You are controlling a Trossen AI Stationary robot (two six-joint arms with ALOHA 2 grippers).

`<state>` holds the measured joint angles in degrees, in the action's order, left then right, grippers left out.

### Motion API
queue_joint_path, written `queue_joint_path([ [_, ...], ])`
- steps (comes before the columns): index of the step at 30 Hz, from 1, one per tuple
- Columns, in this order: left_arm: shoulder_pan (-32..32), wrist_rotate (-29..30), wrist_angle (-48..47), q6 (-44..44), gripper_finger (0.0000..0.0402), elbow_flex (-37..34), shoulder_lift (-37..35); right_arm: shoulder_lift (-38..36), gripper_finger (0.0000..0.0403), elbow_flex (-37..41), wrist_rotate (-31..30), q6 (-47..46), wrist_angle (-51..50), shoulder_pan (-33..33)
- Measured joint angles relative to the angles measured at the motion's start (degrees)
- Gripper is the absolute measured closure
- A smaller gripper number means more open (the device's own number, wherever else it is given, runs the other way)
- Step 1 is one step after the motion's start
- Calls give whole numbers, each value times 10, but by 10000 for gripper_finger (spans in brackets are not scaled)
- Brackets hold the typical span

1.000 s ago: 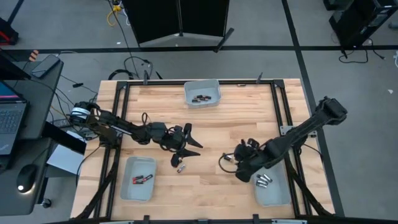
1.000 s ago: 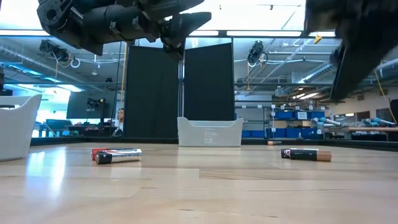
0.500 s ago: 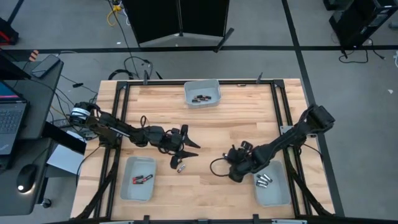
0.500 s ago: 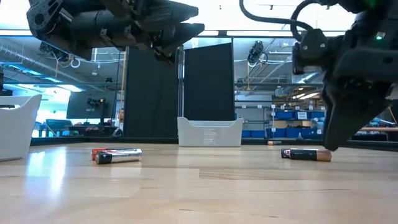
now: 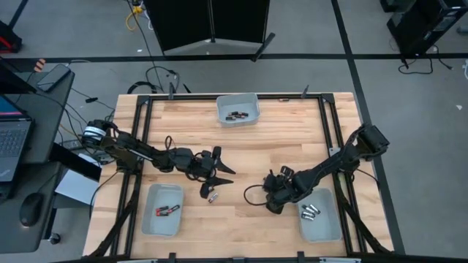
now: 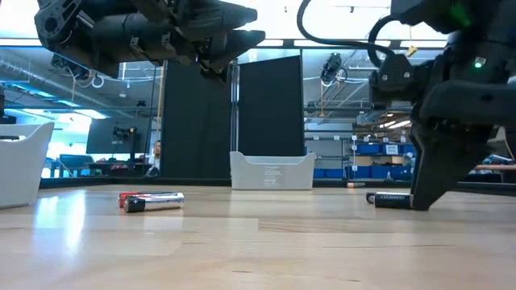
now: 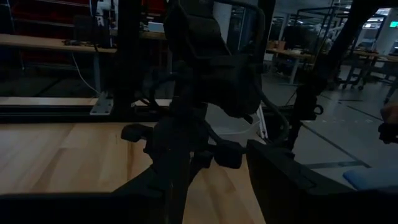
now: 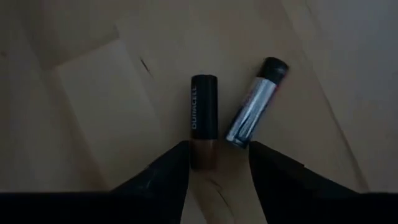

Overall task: Sort batteries
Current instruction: Put the copper battery into the top gray bin

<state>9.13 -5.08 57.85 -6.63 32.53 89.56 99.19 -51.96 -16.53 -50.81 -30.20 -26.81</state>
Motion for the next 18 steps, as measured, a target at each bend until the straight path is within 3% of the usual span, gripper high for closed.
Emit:
queue_joint_path([
  [7,0,0,-3,0,234,0,0,7,265,-1,7,0,10,0],
  [14,0,0,2,-1,234,0,0,5,348,-4,24,24,18,-8],
  [18,0,0,16,-1,234,0,0,3,349,-23,49,52,21,-22],
])
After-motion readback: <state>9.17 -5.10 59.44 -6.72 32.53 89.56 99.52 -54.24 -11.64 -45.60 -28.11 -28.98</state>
